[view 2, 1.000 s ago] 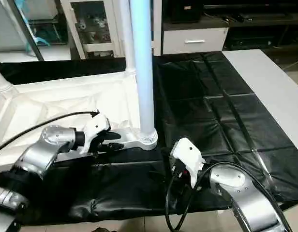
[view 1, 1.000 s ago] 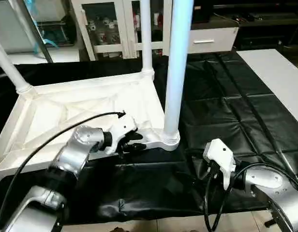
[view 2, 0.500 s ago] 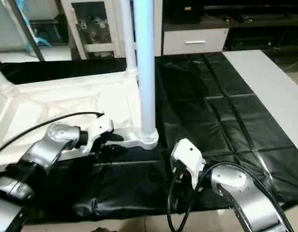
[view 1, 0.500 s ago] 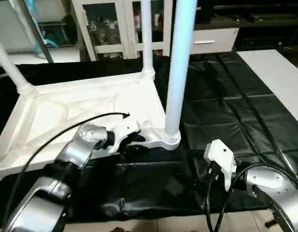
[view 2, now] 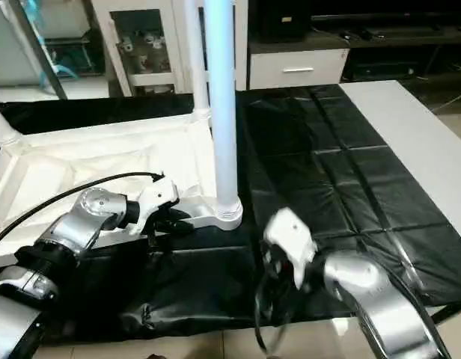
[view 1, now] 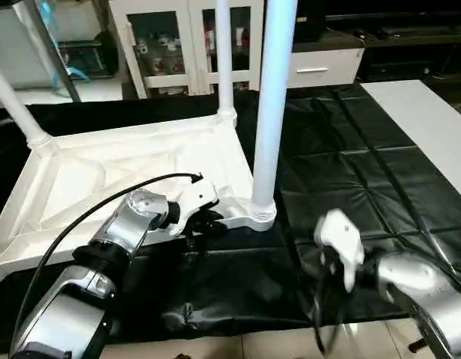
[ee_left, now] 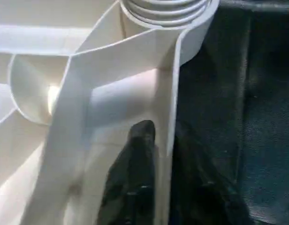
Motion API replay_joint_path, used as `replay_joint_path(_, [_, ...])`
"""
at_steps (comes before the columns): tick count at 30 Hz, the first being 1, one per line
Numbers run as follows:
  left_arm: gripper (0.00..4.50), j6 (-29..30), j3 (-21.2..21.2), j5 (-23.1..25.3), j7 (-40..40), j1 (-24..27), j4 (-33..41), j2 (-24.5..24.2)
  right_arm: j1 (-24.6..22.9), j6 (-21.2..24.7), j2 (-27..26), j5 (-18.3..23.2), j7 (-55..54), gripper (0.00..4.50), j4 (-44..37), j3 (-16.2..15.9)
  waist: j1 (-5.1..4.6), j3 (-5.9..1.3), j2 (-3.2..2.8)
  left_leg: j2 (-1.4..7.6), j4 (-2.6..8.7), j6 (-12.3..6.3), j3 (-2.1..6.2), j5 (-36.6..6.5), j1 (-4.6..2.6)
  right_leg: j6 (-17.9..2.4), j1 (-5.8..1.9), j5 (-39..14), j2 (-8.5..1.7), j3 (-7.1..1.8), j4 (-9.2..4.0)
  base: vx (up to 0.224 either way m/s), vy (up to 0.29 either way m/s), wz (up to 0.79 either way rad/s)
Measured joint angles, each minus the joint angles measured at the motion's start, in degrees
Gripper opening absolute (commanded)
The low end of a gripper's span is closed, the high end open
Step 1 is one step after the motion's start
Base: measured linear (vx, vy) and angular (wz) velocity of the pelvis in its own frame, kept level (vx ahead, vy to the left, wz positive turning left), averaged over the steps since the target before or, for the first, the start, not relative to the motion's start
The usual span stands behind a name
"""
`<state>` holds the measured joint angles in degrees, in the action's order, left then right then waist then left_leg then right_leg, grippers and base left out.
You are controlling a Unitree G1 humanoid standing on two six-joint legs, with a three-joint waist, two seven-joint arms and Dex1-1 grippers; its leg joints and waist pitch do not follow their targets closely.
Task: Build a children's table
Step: Rotate table base
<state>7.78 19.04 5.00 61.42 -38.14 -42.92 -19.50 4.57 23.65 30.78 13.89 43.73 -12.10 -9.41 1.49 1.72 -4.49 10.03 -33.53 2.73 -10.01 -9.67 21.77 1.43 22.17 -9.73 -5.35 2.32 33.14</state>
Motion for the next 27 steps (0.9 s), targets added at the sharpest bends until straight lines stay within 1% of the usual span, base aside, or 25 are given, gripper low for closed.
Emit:
replay_joint_path(1, [0.47,0.5,0.0,0.0,0.2,0.3,0.6,0.0,1.0,0.0,-0.4,0.0,-1.2,3.92,0.9,1.0,-0.02,-0.01,-0.01,-0.02,0.02,0.0,0.0,0.0,0.0,0.0,0.0,0.0,-0.01,0.0,-0.01,0.0,0.0,0.0])
replay_joint_path(2, [0.25,0.7,0.0,0.0,0.3,0.6,1.2,-0.1,1.5,0.0,-0.5,-0.1,-1.7,3.92,1.4,1.6,-0.02,-0.01,-0.01,-0.02,0.02,0.0,0.0,0.0,-0.02,0.0,0.0,0.0,-0.01,0.0,0.0,0.0,0.0,0.0])
replay_joint_path(4, [0.24,0.8,-0.3,-0.4,1.3,2.2,3.7,-0.6,2.3,0.0,-0.9,0.1,-2.1,3.92,2.2,2.4,-0.17,-0.06,-0.08,-0.02,0.05,0.0,0.0,0.0,-0.01,0.0,0.0,0.0,-0.01,0.0,0.0,0.0,0.0,0.0])
replay_joint_path(5, [0.14,0.8,-0.1,-0.7,2.5,3.0,5.2,-0.9,2.4,0.0,-1.1,0.2,-2.1,3.92,2.4,2.6,-0.26,-0.09,-0.12,-0.01,0.05,0.0,0.0,0.0,-0.01,0.0,0.01,0.0,-0.01,-0.01,-0.01,0.0,0.0,0.0])
replay_joint_path(7, [0.06,1.5,-0.1,-2.0,5.2,6.1,10.2,-1.6,2.6,0.0,-1.3,1.4,-1.0,3.92,4.0,2.7,-0.54,-0.22,-0.27,-0.03,0.07,-0.12,-0.02,-0.1,0.06,-0.1,0.01,0.1,-0.05,-0.02,-0.04,0.03,0.001,0.01])
replay_joint_path(8, [0.01,1.9,0.0,-2.1,5.8,6.9,11.9,-1.8,2.6,0.0,-1.2,1.7,-0.4,4.09,4.5,2.7,-0.51,-0.26,-0.34,-0.04,0.08,-0.17,-0.03,-0.2,0.12,-0.1,0.04,0.0,-0.06,0.0,-0.04,0.06,0.003,0.01])
replay_joint_path(9, [0.01,2.2,0.1,-2.2,6.0,7.4,13.2,-1.8,2.8,0.0,-1.1,1.9,0.5,4.09,5.0,2.6,-0.43,-0.31,-0.42,-0.04,0.09,-0.2,-0.03,-0.2,0.19,-0.1,0.1,0.0,-0.06,0.02,-0.05,0.055,0.0,0.03])
replay_joint_path(10, [0.0,2.5,0.4,-2.2,6.0,8.5,15.2,-1.9,3.4,0.0,-1.1,2.3,2.0,4.29,5.8,2.4,-0.16,-0.35,-0.48,-0.04,0.13,-0.26,-0.04,-0.3,0.23,-0.1,0.14,-0.1,-0.07,0.03,-0.04,0.0,0.0,0.0])
replay_joint_path(11, [0.0,2.6,0.7,-2.3,6.1,8.8,16.0,-1.9,3.6,0.0,-0.9,2.4,2.7,4.29,6.1,2.3,0.27,-0.39,-0.54,-0.03,0.13,-0.3,-0.05,-0.3,0.23,-0.1,0.14,-0.1,-0.06,0.06,-0.04,0.0,0.0,0.0])
replay_joint_path(12, [0.0,2.7,1.0,-2.3,6.2,9.0,16.5,-1.9,4.0,-0.1,-0.9,2.5,3.1,4.44,6.2,2.1,0.5,-0.39,-0.56,-0.02,0.14,-0.3,-0.05,-0.3,0.24,-0.1,0.15,-0.2,-0.07,0.09,-0.03,0.0,0.0,0.0])
replay_joint_path(14, [0.0,3.5,1.1,-2.3,6.6,10.6,19.3,-2.1,5.5,-0.7,-0.8,2.4,4.7,4.44,7.8,1.4,0.56,-0.4,-0.56,-0.02,0.13,-0.32,-0.11,-0.3,0.23,-0.1,0.16,-0.2,-0.09,0.06,-0.03,0.0,0.0,0.0])
replay_joint_path(15, [0.0,3.8,1.2,-2.3,6.7,11.2,20.3,-2.1,6.2,-0.7,-0.7,2.0,5.3,4.44,8.7,0.7,0.56,-0.33,-0.46,-0.03,0.11,-0.32,-0.14,-0.3,0.24,-0.1,0.16,-0.2,-0.11,0.04,-0.03,0.0,0.0,0.0])
replay_joint_path(18, [0.0,4.8,1.8,-2.3,7.0,12.0,22.1,-2.1,7.8,-1.7,-0.7,1.0,7.0,4.44,10.6,-1.6,0.55,-0.31,-0.42,-0.03,0.03,-0.31,-0.28,-0.3,0.22,-0.1,0.1,-0.2,-0.15,-0.04,0.0,0.0,0.0,0.0])
replay_joint_path(19, [0.0,5.0,1.8,-2.3,7.0,12.3,22.6,-2.1,8.3,-1.9,-0.7,0.7,7.4,4.44,11.2,-2.2,0.48,-0.22,-0.29,-0.03,0.01,-0.31,-0.36,-0.3,0.21,-0.1,0.1,-0.2,-0.17,-0.11,0.0,0.0,0.0,0.0])
replay_joint_path(22, [0.0,5.4,2.0,-2.3,6.9,12.7,23.4,-2.1,9.3,-2.4,-0.7,-0.1,8.3,4.44,12.7,-2.6,0.42,-0.13,-0.16,-0.03,-0.04,-0.31,-0.46,-0.3,0.19,-0.1,0.08,-0.2,-0.2,-0.19,-0.01,0.0,0.0,0.0])
replay_joint_path(27, [0.0,6.3,2.0,-2.3,6.9,13.2,24.7,-2.4,11.2,-4.3,-0.6,-1.3,10.5,4.44,15.1,-4.3,0.35,-0.08,-0.06,-0.03,-0.01,-0.31,-0.47,-0.3,0.2,-0.1,0.1,-0.2,-0.2,-0.18,-0.01,0.0,0.0,0.0])
